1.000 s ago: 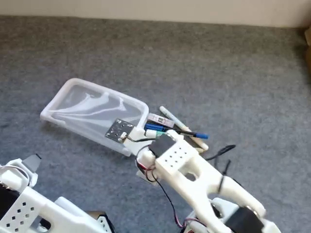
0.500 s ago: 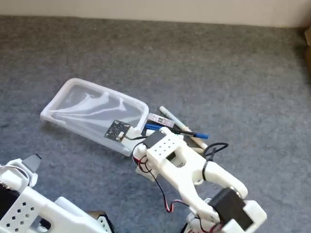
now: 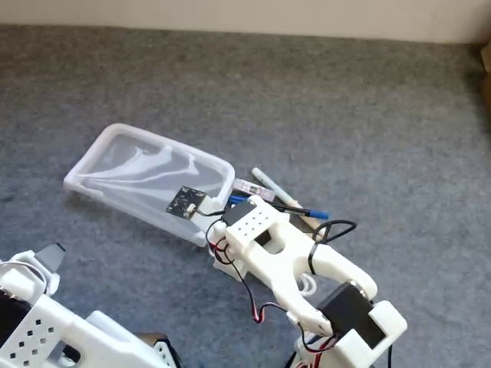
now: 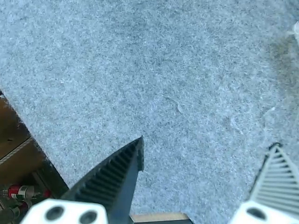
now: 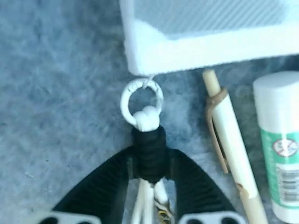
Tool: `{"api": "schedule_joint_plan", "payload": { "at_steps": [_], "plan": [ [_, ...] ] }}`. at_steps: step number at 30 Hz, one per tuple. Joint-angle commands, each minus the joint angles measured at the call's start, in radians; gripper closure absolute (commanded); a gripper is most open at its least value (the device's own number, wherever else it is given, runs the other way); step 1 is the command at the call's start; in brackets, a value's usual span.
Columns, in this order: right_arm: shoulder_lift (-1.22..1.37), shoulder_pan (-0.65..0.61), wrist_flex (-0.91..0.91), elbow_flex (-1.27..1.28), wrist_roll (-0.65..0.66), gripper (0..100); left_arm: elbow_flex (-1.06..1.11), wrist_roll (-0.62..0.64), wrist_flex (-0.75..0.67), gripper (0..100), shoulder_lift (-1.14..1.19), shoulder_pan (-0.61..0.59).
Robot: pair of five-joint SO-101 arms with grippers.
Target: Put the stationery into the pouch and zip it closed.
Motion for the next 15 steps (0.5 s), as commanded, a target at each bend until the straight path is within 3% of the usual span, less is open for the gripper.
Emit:
{"api": "schedule_joint_plan", "payload": {
  "at_steps": [1, 7, 15],
  "plan": [
    [-0.004, 0.007, -0.01, -0.039, 0.011, 99.6, -0.005, 0.009, -0.014, 63, -0.013, 0.021],
    [-0.213, 0.033, -0.008, -0.03, -0.017, 99.3, -0.012, 0.006, -0.008, 63, -0.013, 0.151],
    [-0.478, 0.062, 0.012, -0.027, -0.101, 99.3, -0.012, 0.003, -0.006, 62, -0.005, 0.433]
  ]
}}
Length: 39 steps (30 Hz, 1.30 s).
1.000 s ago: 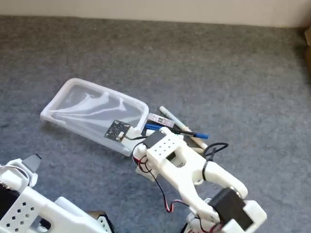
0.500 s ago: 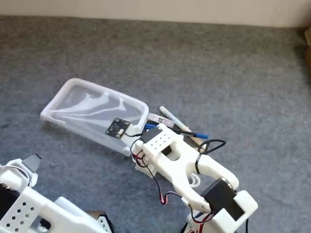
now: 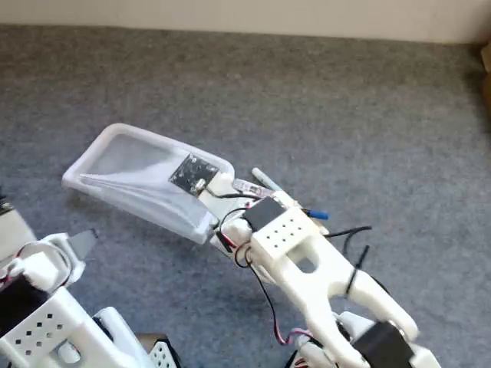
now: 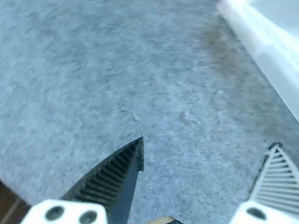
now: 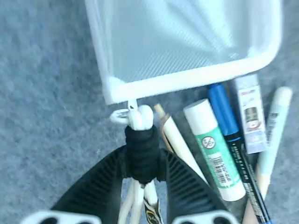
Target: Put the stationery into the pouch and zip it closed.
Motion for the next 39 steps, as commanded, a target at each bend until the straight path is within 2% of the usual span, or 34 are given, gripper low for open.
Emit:
{"api": "schedule_joint_plan", "payload": {
  "at_steps": [1, 4, 13, 20, 24, 31, 39],
  "plan": [
    [-0.124, 0.015, 0.004, -0.031, -0.044, 99.3, -0.012, 0.003, -0.006, 61, -0.005, 0.142],
    [-0.171, 0.015, 0.001, -0.033, -0.058, 99.3, -0.007, 0.003, -0.006, 57, -0.005, 0.24],
    [-0.295, -0.027, 0.004, -0.041, -0.081, 99.3, -0.007, 0.006, -0.008, 56, -0.015, 0.487],
    [-0.297, -0.09, 0.004, -0.042, -0.112, 99.3, -0.005, 0.011, -0.021, 56, -0.015, 0.616],
    [-0.297, -0.105, 0.004, -0.044, -0.112, 99.3, 0.022, 0.072, -0.086, 56, -0.015, 0.638],
    [-0.298, -0.116, 0.005, -0.068, -0.133, 99.3, 0.134, 0.075, -0.201, 57, -0.015, 0.633],
    [-0.3, -0.116, 0.027, -0.097, -0.149, 99.3, 0.191, 0.072, -0.282, 63, -0.015, 0.633]
  ]
}}
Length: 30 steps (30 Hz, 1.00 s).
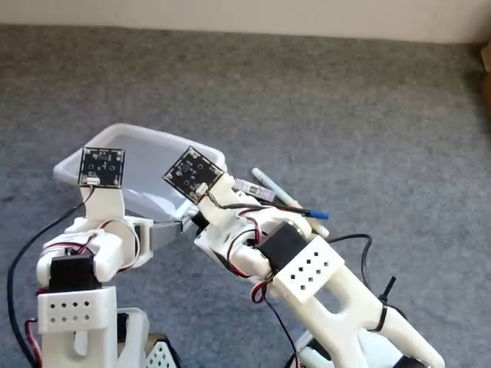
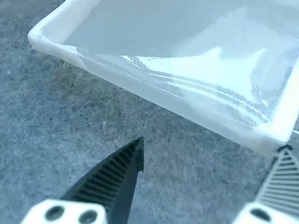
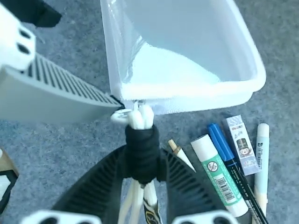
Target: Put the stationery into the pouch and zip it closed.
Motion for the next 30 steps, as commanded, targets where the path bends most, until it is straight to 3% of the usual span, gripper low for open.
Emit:
{"api": "schedule_joint_plan", "payload": {
  "at_steps": [1, 14, 30],
  "plan": [
    [-0.044, -0.012, 0.008, -0.097, -0.014, 99.3, 0.01, 0.005, -0.055, 63, -0.015, 0.008],
    [-0.039, -0.056, 0.004, -0.097, -0.02, 99.3, 0.028, 0.012, -0.068, 63, -0.015, 0.07],
    [-0.039, -0.05, 0.002, -0.142, -0.094, 99.3, 0.015, 0.064, -0.038, 62, -0.016, 0.041]
  ]
}}
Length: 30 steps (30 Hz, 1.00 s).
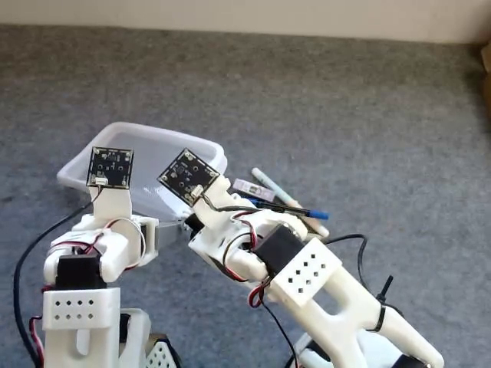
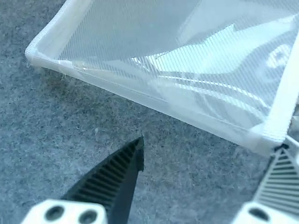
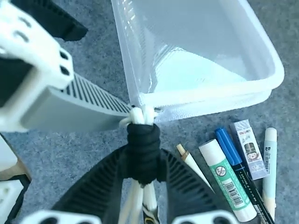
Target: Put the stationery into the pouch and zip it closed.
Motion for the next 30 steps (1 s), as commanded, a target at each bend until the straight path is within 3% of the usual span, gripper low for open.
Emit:
{"api": "schedule_joint_plan", "payload": {
  "at_steps": [1, 8, 18, 30],
  "plan": [
    [-0.041, -0.008, -0.001, -0.119, -0.048, 99.3, -0.028, 0.035, 0.011, 62, -0.016, -0.005],
    [-0.041, -0.013, 0.001, -0.136, -0.071, 99.3, -0.033, 0.069, 0.009, 63, -0.062, -0.012],
    [-0.039, -0.015, -0.005, -0.136, -0.1, 99.3, 0.047, 0.083, 0.06, 62, -0.394, -0.044],
    [-0.039, -0.015, -0.024, -0.137, -0.1, 99.3, 0.067, 0.028, 0.066, 63, -0.403, -0.041]
  ]
}}
